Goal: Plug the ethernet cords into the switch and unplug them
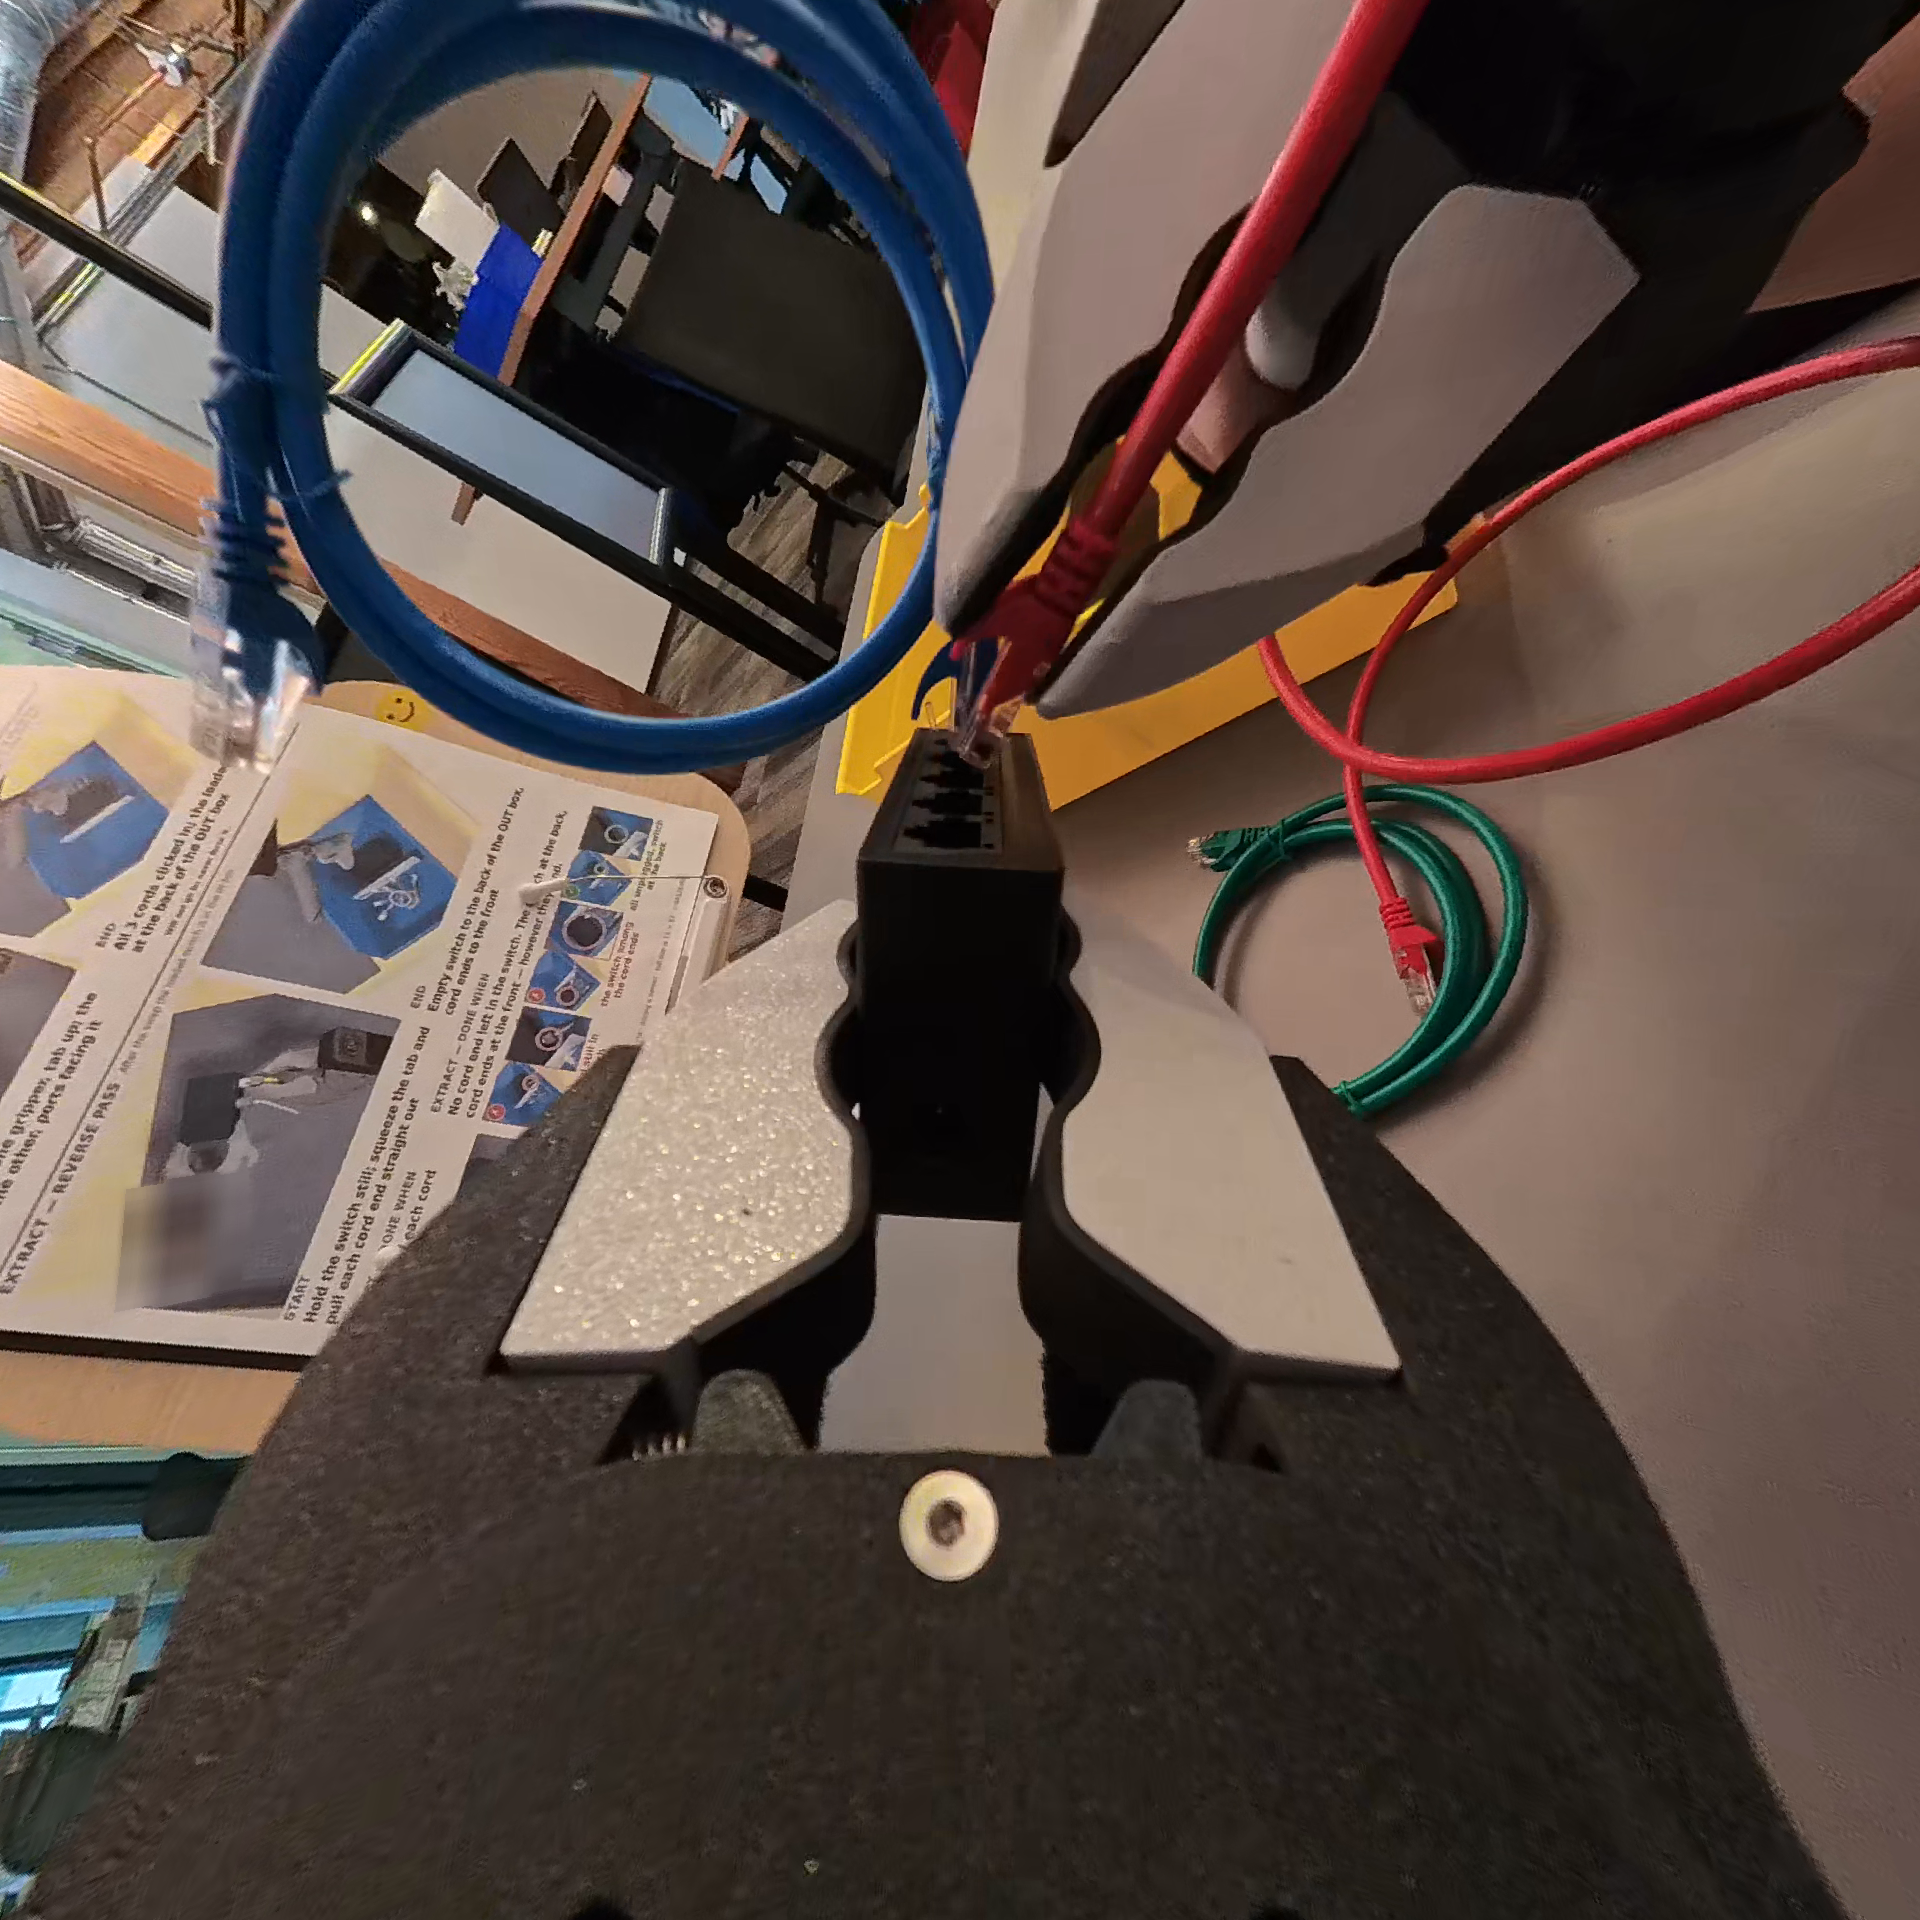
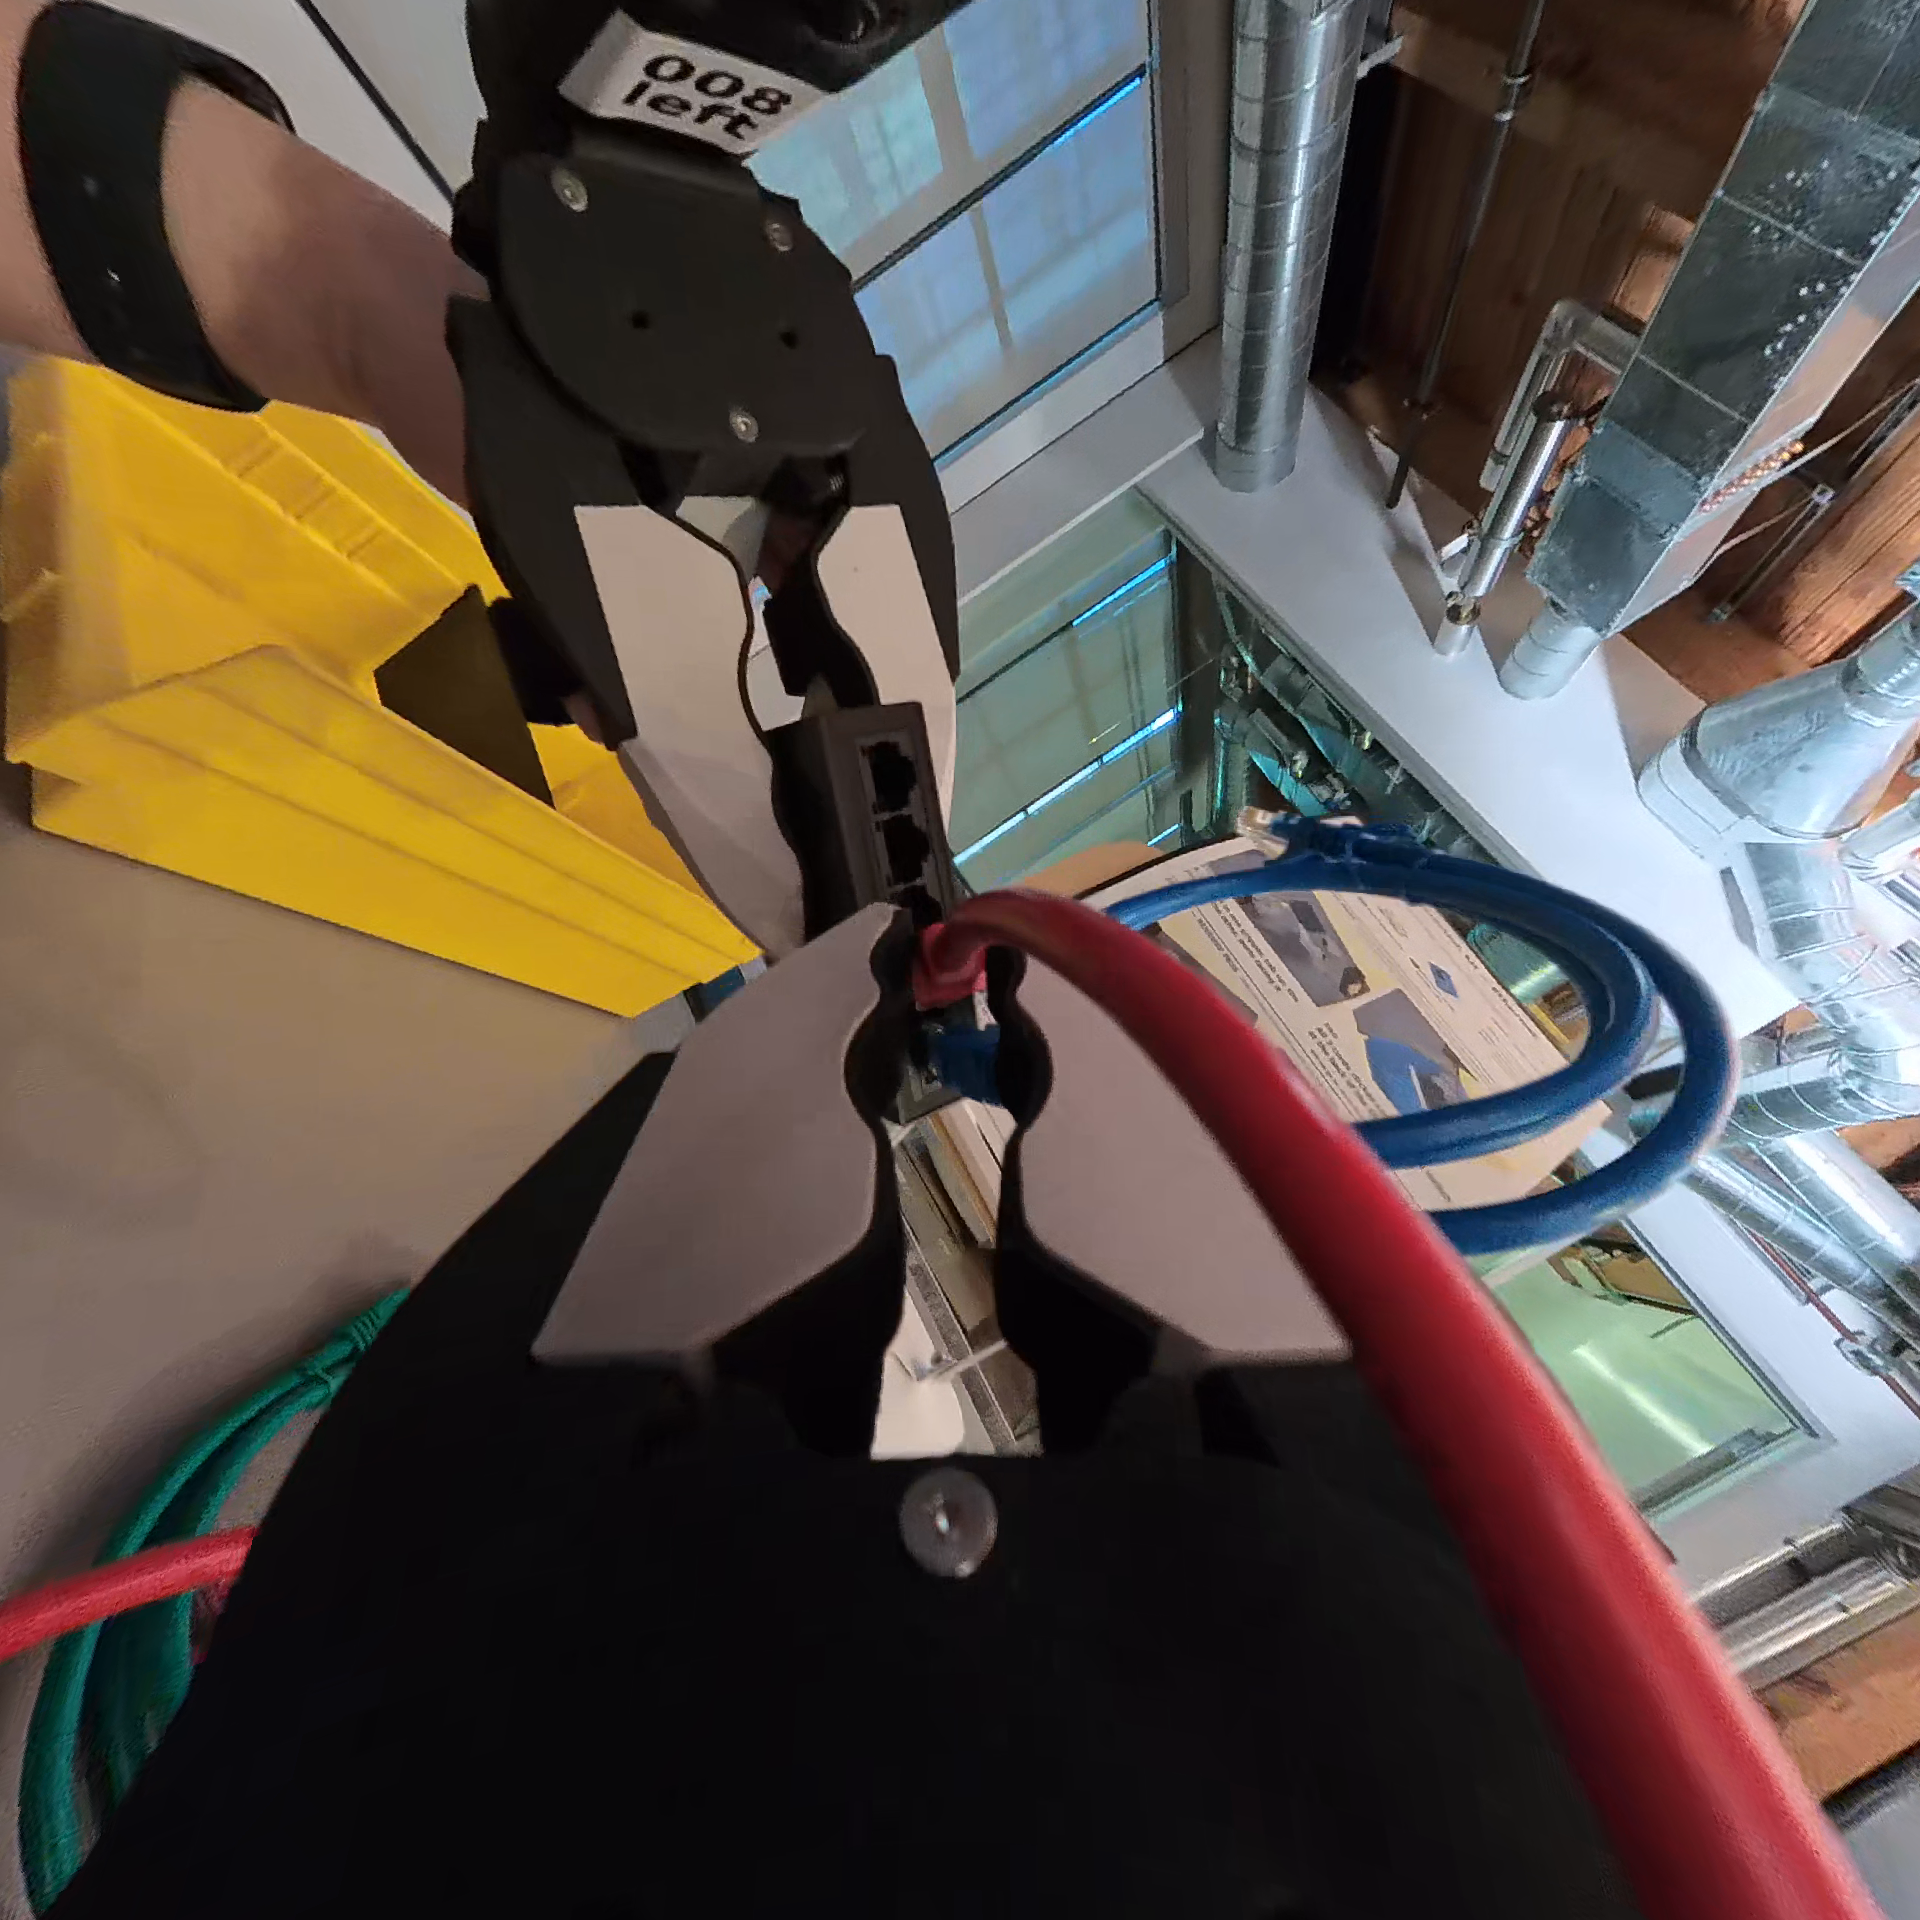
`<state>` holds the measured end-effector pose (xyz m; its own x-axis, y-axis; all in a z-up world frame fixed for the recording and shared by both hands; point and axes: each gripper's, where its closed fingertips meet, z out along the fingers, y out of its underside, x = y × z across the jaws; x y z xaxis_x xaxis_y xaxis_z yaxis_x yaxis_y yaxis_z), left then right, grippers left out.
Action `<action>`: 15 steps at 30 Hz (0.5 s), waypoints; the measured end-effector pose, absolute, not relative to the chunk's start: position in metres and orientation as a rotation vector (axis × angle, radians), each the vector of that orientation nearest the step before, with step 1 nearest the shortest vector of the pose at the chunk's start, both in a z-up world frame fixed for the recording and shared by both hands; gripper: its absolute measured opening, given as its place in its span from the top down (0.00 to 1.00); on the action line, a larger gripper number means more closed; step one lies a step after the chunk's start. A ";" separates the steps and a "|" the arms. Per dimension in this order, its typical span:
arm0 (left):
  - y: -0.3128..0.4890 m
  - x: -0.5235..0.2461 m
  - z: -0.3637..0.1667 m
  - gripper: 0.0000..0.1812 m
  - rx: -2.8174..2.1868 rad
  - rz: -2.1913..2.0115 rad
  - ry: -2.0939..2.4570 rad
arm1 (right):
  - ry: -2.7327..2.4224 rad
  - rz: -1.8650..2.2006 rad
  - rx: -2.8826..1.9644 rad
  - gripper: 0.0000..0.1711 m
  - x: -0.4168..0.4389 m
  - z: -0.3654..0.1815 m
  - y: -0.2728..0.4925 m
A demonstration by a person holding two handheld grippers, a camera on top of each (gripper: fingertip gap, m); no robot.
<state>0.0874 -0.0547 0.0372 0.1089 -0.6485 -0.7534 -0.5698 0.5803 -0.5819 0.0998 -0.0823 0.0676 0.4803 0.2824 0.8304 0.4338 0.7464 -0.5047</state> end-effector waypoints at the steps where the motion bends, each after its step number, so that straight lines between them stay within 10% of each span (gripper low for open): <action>1: -0.055 0.087 0.037 0.84 -1.067 -0.084 1.553 | -1.096 -0.112 -0.768 0.92 0.100 0.067 -0.081; 15: -0.011 0.029 0.070 0.84 -1.191 0.077 1.322 | -1.180 0.632 -1.456 0.91 0.043 -0.050 -0.091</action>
